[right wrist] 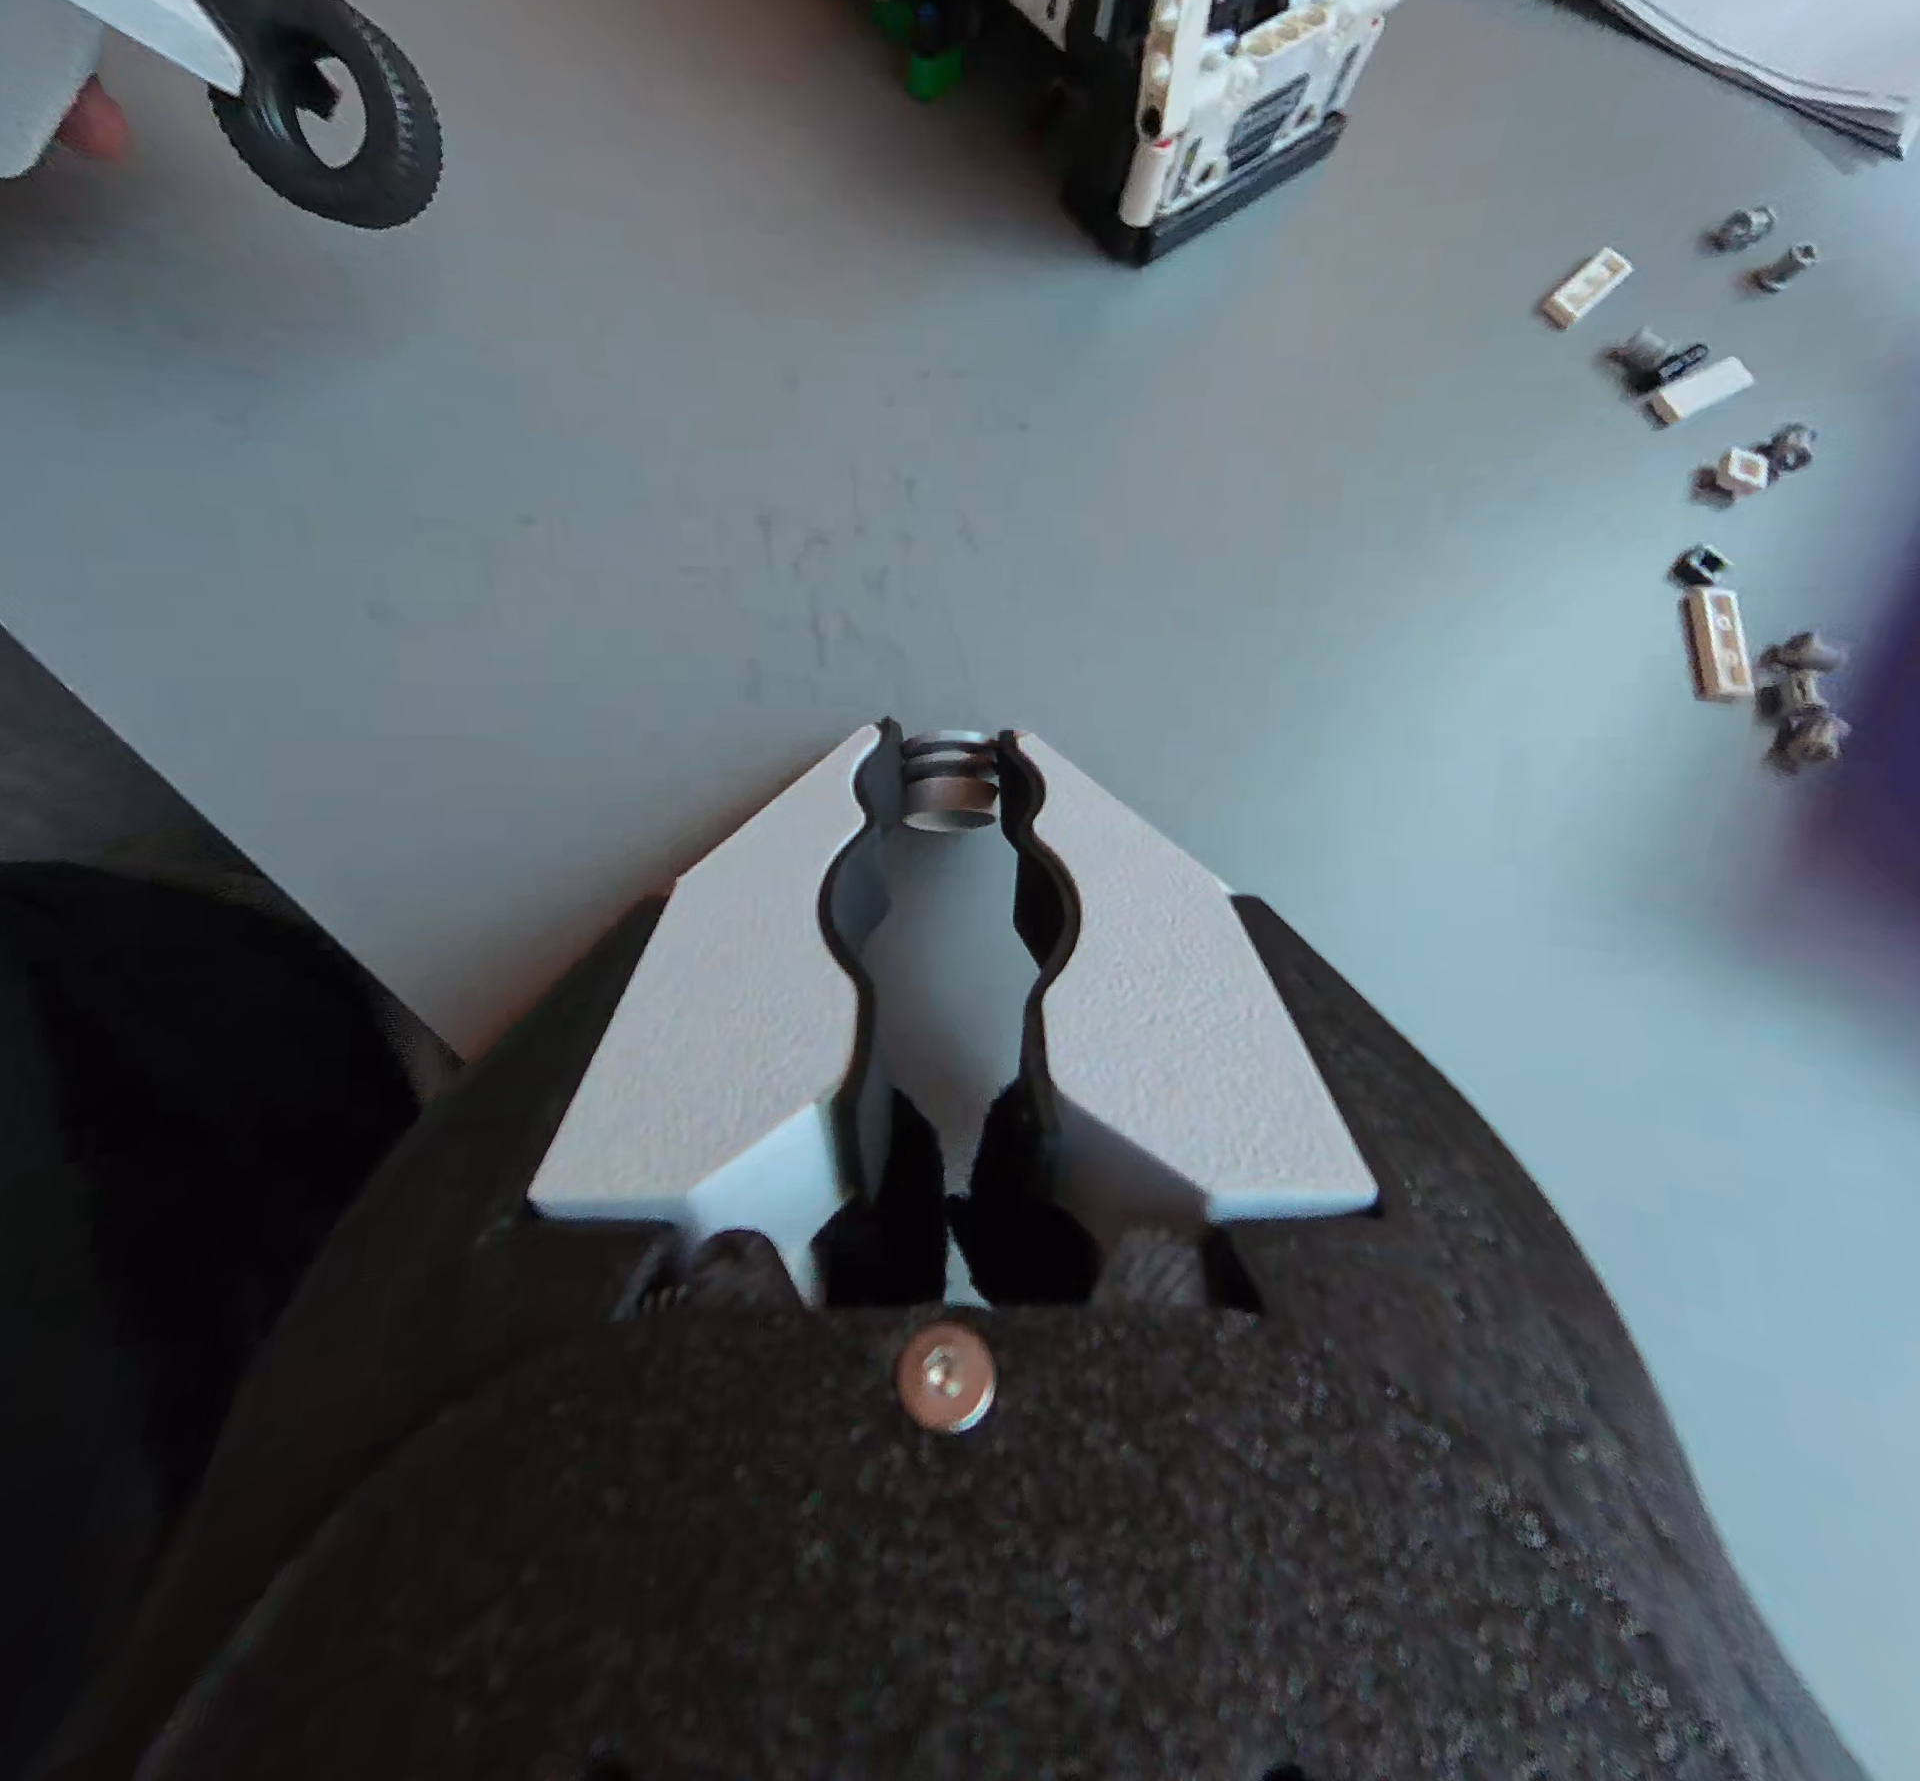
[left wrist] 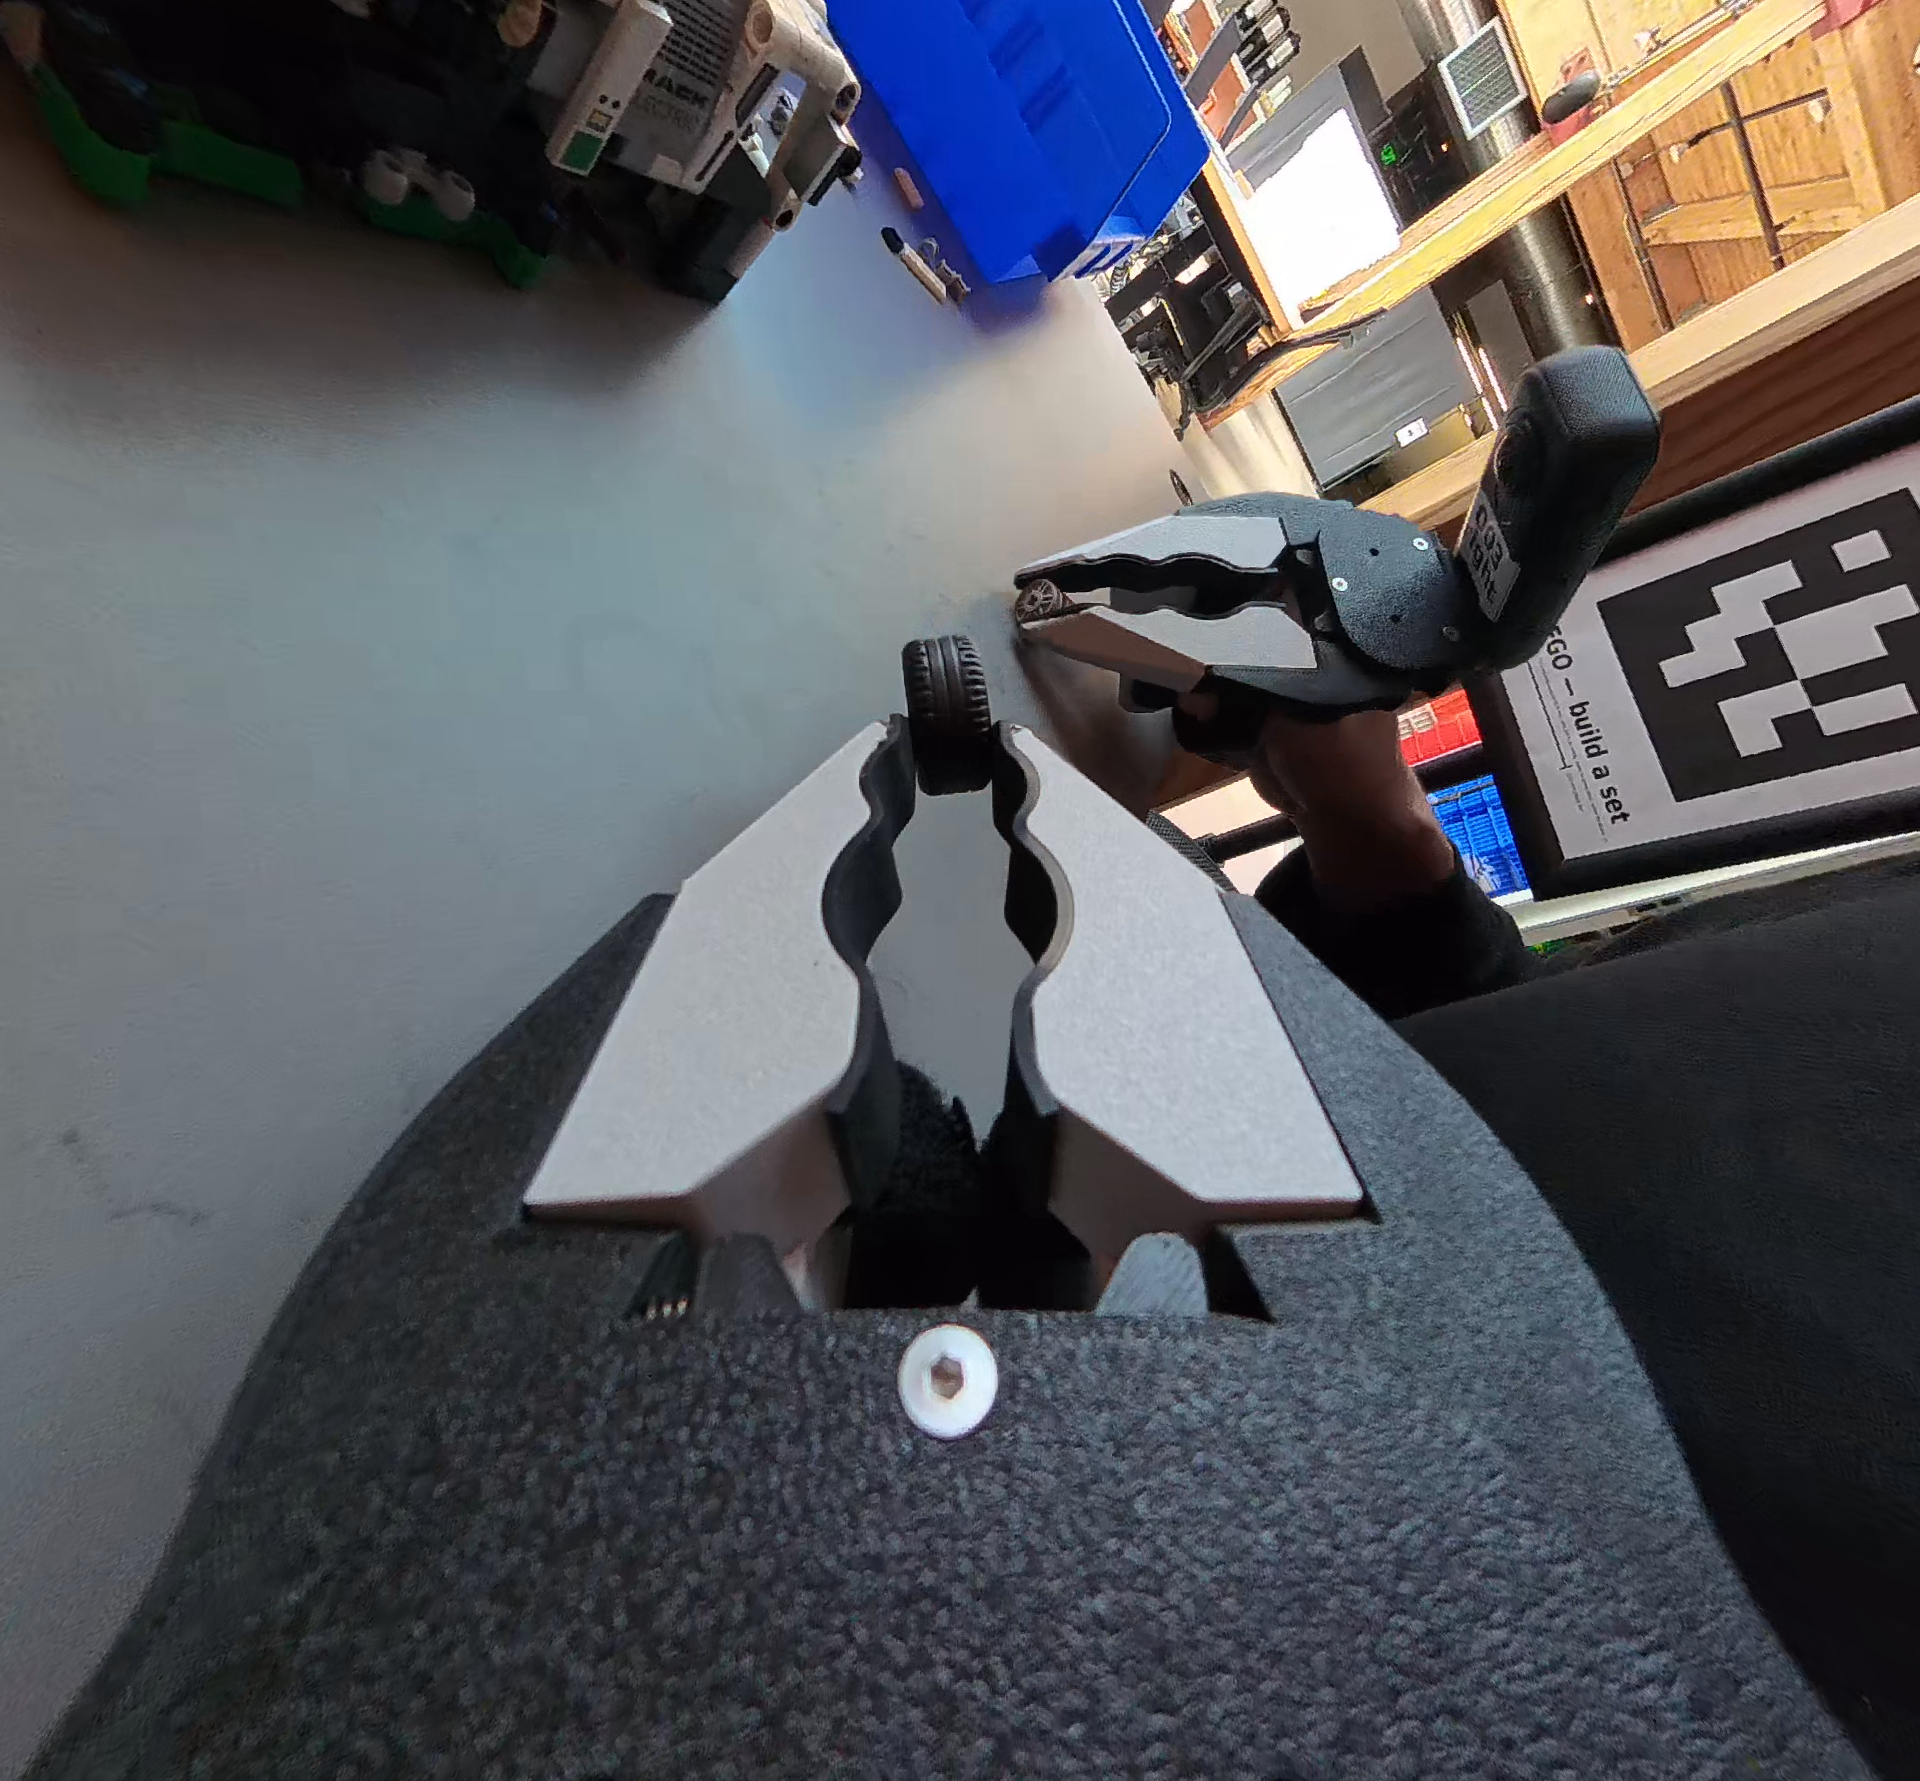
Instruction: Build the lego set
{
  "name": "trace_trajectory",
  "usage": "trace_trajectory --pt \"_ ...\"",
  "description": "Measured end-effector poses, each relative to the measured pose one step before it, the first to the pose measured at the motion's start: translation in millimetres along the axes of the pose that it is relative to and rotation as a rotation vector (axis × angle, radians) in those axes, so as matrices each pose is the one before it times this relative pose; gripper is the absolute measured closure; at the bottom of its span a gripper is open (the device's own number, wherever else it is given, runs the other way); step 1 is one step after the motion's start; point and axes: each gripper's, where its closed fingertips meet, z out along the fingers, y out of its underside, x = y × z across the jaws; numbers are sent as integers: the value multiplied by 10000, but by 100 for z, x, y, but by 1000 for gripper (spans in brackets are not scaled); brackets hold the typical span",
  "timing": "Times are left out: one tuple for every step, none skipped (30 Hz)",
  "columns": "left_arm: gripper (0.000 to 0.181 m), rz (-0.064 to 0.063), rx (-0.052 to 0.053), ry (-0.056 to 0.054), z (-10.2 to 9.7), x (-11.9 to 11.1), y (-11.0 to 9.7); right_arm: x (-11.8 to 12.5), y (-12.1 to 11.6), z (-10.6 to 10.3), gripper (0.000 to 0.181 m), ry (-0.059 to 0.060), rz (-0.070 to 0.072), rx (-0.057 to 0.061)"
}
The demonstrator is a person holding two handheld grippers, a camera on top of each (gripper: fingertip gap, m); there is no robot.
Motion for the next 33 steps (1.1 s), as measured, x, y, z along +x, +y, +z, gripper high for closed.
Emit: trace_trajectory --pt "168 21 -4 15 -14 38 15 432 349 -371 164 242 100 8" --pt "168 15 13 13 -18 20 -7 361 233 -345 164 230 51 114" --pt "168 9 19 9 -25 29 -16 60 87 -294 164 53 75 209" --pt "168 3 -4 20 -3 26 6 -302 66 -169 164 -182 113 159" --pt "168 4 -29 22 17 29 41 -265 156 -51 164 -192 120 -41" --pt "168 7 -35 1 40 6 49 11 62 -8 164 -28 79 -62" --pt "168 14 -27 -20 32 -11 31 18 -120 -4 164 -12 -27 9" --pt "168 25 -22 -22 29 -5 47 18 -165 7 164 0 -111 -1" --pt "168 32 -21 -21 27 -1 39 106 -131 28 163 55 -152 -53" --pt "168 33 -16 -24 15 -2 43 -26 -60 60 163 -36 -178 -101" --pt "168 31 -11 -21 10 3 24 -64 28 56 163 -68 -158 -144" --pt "168 23 -10 -20 8 -3 24 -13 100 47 162 -41 -144 -163" --pt "168 12 -12 -18 15 -15 27 -6 115 15 162 -56 -117 -141" --pt "168 4 -11 -13 11 -9 21 -43 137 1 161 -94 -52 -126" --pt "168 -1 -13 0 15 -3 18 -146 103 -45 159 -171 -8 -153" --pt "168 -9 -7 4 9 -5 -1 -98 24 -154 158 -149 42 -146" --pt "168 -14 1 7 -7 -2 -6 -185 -35 -228 157 -186 27 -175" --pt "168 -15 1 16 -4 4 0 -250 -24 -266 157 -233 -31 -239" --pt "168 -15 2 16 -12 6 -12 -118 30 -250 157 -136 -43 -300" --pt "168 -15 2 13 5 -1 -8 14 168 -195 156 -53 -80 -432" --pt "168 -12 -1 14 -9 8 -3 182 210 -145 156 65 -145 -508" --pt "168 -12 -7 19 3 12 11 364 101 -147 156 218 -125 -429" --pt "168 -12 -6 18 2 18 3 195 60 -88 156 113 -106 -409" --pt "168 -8 -1 17 5 14 -4 -116 50 -14 156 -81 -35 -410" --pt "168 -7 -8 22 -8 21 12 -229 -136 9 155 -166 60 -264" --pt "168 -9 -12 19 10 23 12 -337 -215 24 155 -248 91 -168" --pt "168 -6 -6 14 -7 11 9 -229 -302 -7 155 -174 16 -125" --pt "168 -1 1 14 -7 22 5 33 -377 -67 155 19 -51 -21" --pt "168 2 1 18 -13 19 -1 188 -272 -78 155 92 -124 -79" --pt "168 0 -6 21 -4 29 9 312 -87 -24 155 159 -194 -177" --pt "168 -2 -7 17 3 24 21 429 43 44 153 228 -241 -226" --pt "168 -3 -2 8 -7 6 -3 324 84 101 151 172 -255 -235" --pt "168 -3 -6 9 4 12 2 89 -28 97 150 58 -247 -131"
